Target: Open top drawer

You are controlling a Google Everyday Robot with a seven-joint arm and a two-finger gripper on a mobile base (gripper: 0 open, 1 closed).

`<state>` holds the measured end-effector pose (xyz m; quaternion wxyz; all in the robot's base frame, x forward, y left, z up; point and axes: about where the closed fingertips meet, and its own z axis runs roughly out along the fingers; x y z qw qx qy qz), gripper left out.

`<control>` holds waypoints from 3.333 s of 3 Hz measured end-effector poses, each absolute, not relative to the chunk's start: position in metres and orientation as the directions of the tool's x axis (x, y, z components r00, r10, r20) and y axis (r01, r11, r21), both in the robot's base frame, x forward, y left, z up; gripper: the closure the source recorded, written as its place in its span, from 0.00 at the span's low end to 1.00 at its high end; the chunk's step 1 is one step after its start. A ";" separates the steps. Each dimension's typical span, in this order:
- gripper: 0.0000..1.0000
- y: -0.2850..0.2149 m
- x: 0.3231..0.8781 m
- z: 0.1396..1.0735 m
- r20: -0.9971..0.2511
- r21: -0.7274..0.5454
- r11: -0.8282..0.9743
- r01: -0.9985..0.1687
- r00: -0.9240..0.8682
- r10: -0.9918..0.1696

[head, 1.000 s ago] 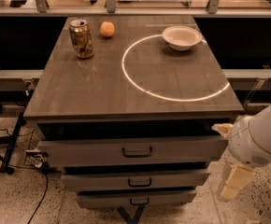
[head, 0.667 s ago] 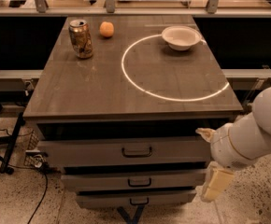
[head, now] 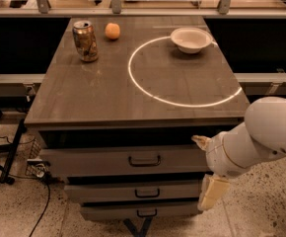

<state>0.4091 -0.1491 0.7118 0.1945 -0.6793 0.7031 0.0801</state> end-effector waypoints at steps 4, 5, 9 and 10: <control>0.48 -0.122 0.428 0.683 -0.383 -0.150 0.015 -0.989 0.044 -0.923; 0.80 -0.128 0.425 0.686 -0.377 -0.142 0.026 -0.990 0.030 -0.926; 0.15 -0.149 0.407 0.690 -0.340 -0.102 0.051 -0.993 -0.013 -0.940; 0.00 -0.171 0.389 0.698 -0.252 -0.053 0.048 -0.997 -0.033 -0.967</control>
Offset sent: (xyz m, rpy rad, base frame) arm 0.0318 0.0371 -0.0267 0.0040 -0.0214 0.0742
